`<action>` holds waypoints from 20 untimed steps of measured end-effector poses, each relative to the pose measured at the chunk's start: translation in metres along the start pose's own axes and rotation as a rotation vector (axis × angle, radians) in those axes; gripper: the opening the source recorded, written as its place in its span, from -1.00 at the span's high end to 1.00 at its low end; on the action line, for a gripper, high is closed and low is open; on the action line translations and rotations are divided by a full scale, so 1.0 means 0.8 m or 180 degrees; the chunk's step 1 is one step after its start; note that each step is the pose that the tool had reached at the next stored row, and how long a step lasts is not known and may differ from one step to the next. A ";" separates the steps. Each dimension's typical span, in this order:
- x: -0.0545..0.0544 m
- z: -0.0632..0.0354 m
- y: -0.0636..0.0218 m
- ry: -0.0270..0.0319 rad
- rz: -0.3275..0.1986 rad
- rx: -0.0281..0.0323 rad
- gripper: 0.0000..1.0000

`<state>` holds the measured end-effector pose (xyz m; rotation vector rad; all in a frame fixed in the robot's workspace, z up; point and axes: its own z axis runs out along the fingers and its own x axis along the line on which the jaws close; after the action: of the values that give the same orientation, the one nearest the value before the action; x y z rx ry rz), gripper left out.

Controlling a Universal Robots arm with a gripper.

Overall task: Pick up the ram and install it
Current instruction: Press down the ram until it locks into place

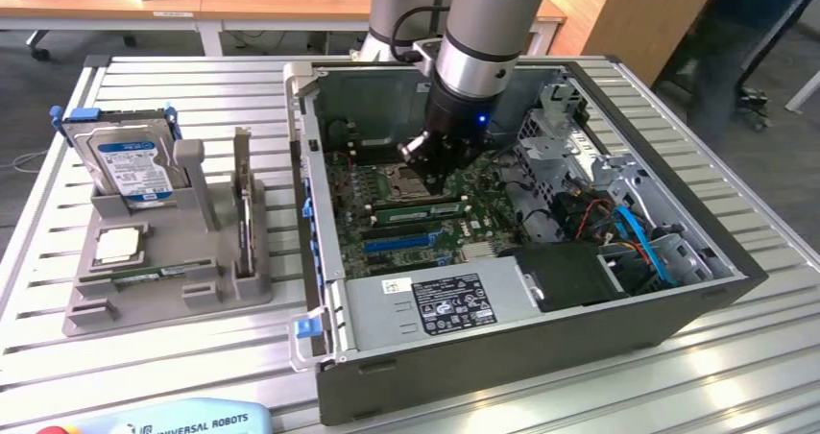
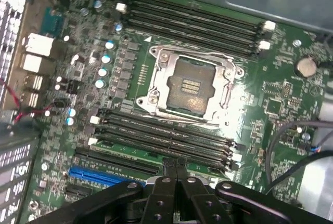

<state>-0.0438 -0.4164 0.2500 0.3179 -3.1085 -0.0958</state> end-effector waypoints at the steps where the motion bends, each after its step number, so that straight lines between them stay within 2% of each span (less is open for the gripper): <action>1: 0.000 0.000 0.000 -0.0003 0.0048 0.0000 0.80; 7: 0.000 0.000 0.000 -0.0018 0.0297 -0.0003 0.80; 17: 0.000 0.000 0.000 -0.0019 0.0307 -0.0003 0.80; 19: 0.000 0.000 0.000 -0.0016 0.0308 0.0014 0.80; 20: 0.000 0.000 0.000 -0.0013 0.0309 0.0032 0.80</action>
<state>-0.0439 -0.4164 0.2501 0.1669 -3.1229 -0.0795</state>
